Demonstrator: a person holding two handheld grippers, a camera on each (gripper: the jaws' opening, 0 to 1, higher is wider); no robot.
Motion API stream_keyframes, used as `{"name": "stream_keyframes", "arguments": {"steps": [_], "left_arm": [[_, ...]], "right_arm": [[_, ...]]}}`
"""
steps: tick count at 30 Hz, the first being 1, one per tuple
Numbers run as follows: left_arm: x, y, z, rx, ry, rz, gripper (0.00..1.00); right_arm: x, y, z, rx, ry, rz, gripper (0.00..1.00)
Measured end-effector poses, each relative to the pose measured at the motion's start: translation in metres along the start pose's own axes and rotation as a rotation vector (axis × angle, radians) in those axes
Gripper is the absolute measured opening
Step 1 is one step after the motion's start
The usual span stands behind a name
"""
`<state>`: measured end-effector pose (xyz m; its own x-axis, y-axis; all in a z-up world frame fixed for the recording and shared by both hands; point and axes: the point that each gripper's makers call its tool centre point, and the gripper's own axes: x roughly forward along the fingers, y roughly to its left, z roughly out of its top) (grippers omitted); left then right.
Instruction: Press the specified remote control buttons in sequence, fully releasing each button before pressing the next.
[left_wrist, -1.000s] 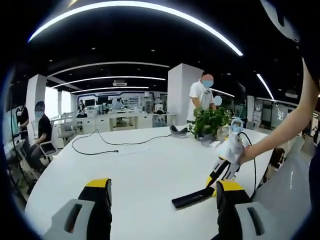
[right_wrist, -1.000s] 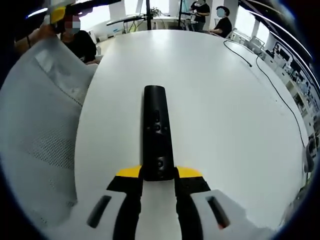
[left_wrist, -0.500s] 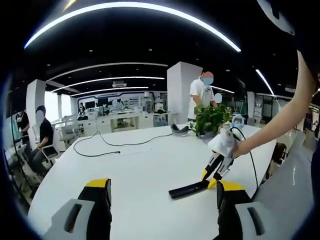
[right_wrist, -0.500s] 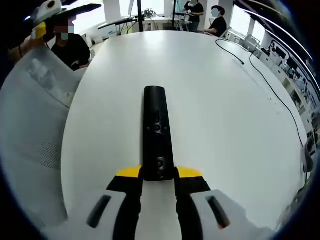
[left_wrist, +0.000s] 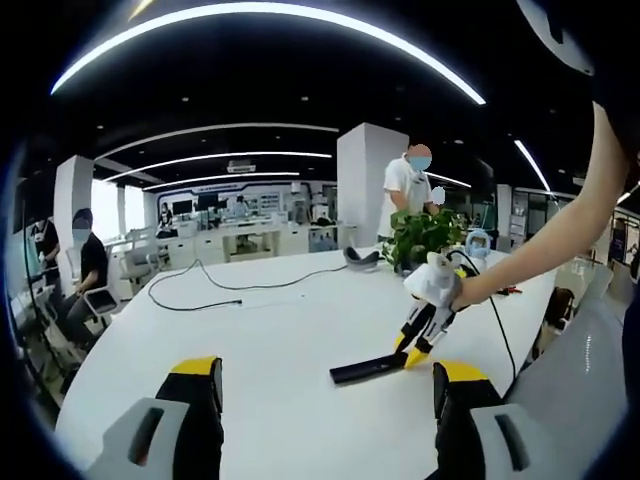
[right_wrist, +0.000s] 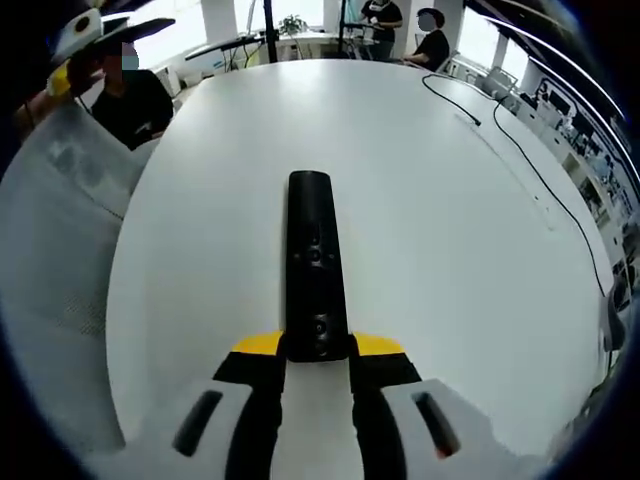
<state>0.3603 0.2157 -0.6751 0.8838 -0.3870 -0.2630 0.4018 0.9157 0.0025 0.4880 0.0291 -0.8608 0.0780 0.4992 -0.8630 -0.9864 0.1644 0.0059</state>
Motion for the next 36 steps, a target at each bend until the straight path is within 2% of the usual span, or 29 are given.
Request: {"name": "stream_keyframes", "arguments": {"steps": [10, 24, 27, 30, 33, 36], "left_arm": [[0.0, 0.002, 0.001, 0.002, -0.005, 0.008, 0.91], [0.0, 0.003, -0.001, -0.004, -0.001, 0.009, 0.91], [0.0, 0.002, -0.001, -0.003, 0.002, 0.009, 0.91], [0.001, 0.003, -0.002, -0.004, 0.008, 0.009, 0.91], [0.001, 0.003, -0.002, -0.004, 0.008, 0.011, 0.91], [0.001, 0.003, -0.003, -0.005, 0.012, 0.009, 0.91]], "right_arm": [[0.003, -0.014, 0.002, -0.005, 0.012, 0.005, 0.24], [0.002, -0.017, 0.004, 0.006, 0.001, 0.008, 0.25], [0.001, -0.016, 0.007, 0.099, -0.011, 0.014, 0.25], [0.001, -0.015, 0.007, 0.088, -0.016, 0.009, 0.26], [-0.002, -0.017, 0.008, 0.133, -0.036, -0.009, 0.35], [-0.013, -0.023, 0.013, 0.213, -0.098, -0.046, 0.43]]}}
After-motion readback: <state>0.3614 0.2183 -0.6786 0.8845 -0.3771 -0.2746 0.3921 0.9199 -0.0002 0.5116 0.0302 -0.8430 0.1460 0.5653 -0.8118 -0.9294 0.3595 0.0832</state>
